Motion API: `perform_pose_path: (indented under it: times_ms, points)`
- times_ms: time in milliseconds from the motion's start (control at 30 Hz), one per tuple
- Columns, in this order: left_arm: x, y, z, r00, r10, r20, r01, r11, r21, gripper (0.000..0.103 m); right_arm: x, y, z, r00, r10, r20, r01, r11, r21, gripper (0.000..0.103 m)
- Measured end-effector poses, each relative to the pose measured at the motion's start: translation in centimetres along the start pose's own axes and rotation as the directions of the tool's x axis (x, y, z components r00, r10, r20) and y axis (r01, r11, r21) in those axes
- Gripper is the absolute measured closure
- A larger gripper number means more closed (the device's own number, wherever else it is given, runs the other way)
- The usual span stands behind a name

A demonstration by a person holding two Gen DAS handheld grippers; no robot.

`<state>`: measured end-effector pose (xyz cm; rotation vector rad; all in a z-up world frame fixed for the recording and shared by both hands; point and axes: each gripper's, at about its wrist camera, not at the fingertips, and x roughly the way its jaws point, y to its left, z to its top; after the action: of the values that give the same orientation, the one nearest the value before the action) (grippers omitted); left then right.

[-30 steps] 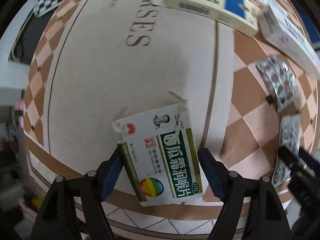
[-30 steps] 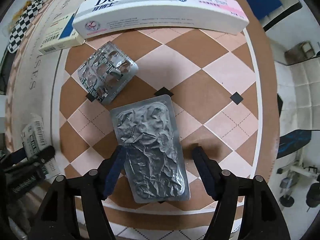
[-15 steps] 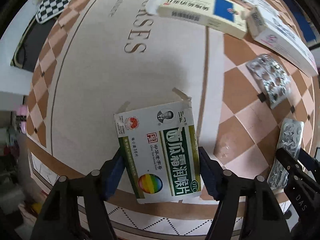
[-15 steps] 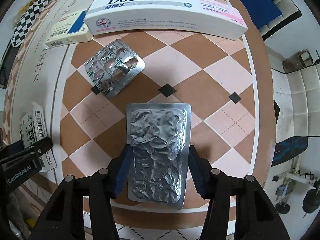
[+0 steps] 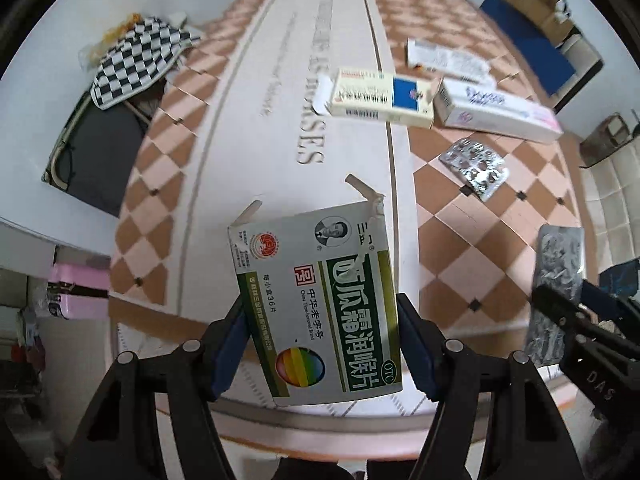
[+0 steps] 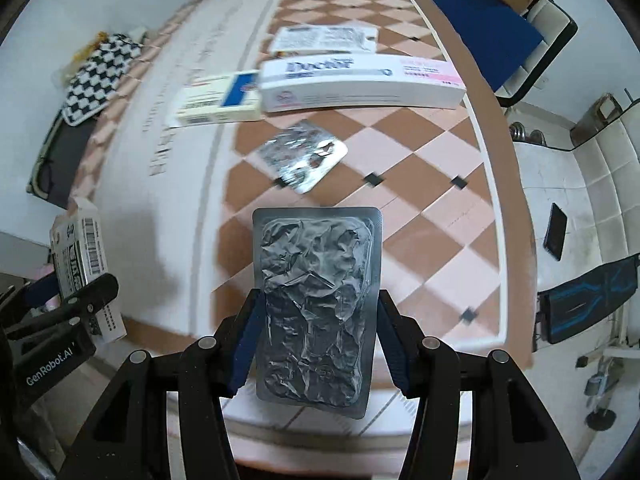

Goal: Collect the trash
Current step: 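Carry the box and blister pack over the bin and release both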

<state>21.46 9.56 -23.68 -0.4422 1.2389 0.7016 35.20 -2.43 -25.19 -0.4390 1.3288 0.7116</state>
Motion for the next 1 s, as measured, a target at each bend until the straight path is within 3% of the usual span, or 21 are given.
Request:
perform_pose_path:
  times_ms: [167,300,433,567,767,1000]
  points:
    - [-2.8,4.3,-4.0,0.997,-0.037,0.061,0.035,0.999,0.024,0.037,-4.0,3.6,-5.3,0.998,0.026,0.055,-0.027,1.000,0.016,0.046]
    - [-4.2,7.8,-9.2,0.993,-0.087,0.074,0.084,0.996,0.040,0.037,-5.4,6.7,-10.6,0.997,0.038,0.072,-0.042,0.998,0.054,0.046]
    - [-2.8,10.7,-14.5,0.992,-0.126,0.014,0.125,0.991,0.056,0.037,-5.1,9.3,-17.0,0.997,0.060,0.041,-0.064,0.992,0.112,0.046]
    - [1.7,12.6,-19.7,0.980,-0.161,-0.120,0.167,0.985,0.043,0.037,-2.1,10.4,-23.3,0.995,0.080,-0.053,-0.069,0.981,0.180,0.046]
    - [12.7,12.6,-24.4,0.908,-0.296,-0.297,0.302,0.953,-0.027,0.037,7.1,9.5,-30.9,0.976,0.092,-0.199,-0.034,0.960,0.277,0.046]
    - [26.7,11.1,-25.8,0.810,-0.426,-0.404,0.399,0.904,-0.155,0.037,19.0,7.7,-34.3,0.953,0.134,-0.271,-0.031,0.936,0.352,0.046]
